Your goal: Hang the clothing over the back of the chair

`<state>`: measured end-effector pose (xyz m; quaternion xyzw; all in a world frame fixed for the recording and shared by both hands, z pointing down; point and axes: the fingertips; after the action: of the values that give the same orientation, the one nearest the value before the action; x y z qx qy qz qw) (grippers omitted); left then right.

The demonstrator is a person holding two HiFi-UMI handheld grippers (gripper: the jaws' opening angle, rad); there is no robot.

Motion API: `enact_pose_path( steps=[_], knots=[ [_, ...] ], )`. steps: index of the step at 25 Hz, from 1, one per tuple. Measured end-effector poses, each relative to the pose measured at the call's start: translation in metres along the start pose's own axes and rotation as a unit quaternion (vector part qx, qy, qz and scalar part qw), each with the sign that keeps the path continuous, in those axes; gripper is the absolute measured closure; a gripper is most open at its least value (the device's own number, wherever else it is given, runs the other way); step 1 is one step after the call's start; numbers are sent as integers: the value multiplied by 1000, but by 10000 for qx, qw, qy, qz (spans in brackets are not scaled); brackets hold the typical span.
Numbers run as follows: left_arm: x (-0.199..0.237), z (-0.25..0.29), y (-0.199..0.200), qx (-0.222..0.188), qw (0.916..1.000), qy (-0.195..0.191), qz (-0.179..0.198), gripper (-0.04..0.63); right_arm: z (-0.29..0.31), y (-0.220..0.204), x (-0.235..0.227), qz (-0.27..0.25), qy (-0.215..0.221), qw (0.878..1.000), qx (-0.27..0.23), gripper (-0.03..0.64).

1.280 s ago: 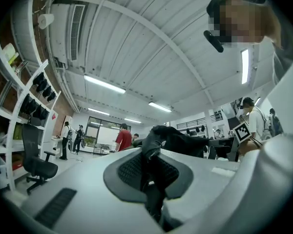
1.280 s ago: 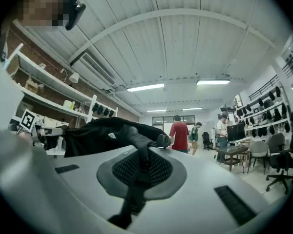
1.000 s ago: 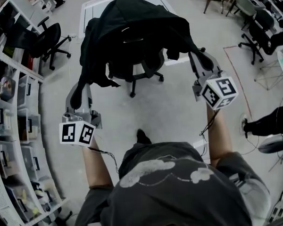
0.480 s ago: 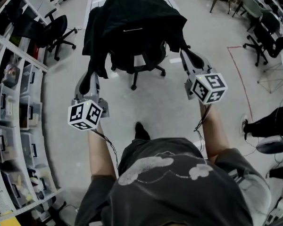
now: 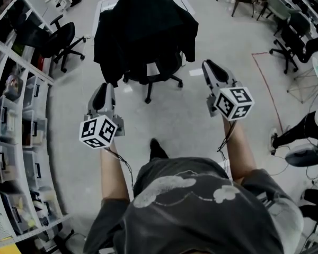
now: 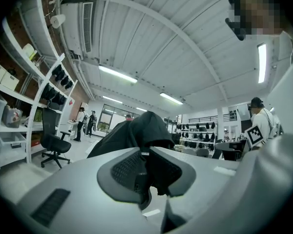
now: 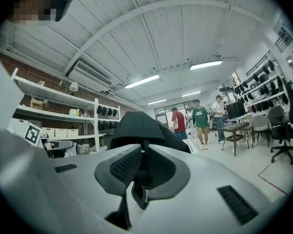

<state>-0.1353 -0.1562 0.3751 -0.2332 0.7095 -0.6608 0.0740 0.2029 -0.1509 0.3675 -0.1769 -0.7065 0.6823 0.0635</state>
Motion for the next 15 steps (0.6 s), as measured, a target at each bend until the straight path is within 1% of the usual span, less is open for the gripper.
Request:
enact_pose_path(
  steps=[5, 8, 15],
  knots=[
    [-25, -12, -9, 56, 10000, -69, -22, 529, -20, -6, 4, 10, 34, 10000, 93, 605],
    [-44, -20, -16, 110, 9999, -122, -6, 522, -28, -12, 18, -66, 224, 9996, 178, 621],
    [-88, -47, -29, 181, 9995, -239, 17, 523, -53, -21, 51, -156, 649, 9972, 350, 624]
  ],
)
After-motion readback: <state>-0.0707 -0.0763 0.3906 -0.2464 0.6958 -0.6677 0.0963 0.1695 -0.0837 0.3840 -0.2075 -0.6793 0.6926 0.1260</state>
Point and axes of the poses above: the fingertips, and each gripper's own axes: z forward along the fingers, x to its left, y out of its top, and after that the axes turned 5 degrees about -x, right-handed
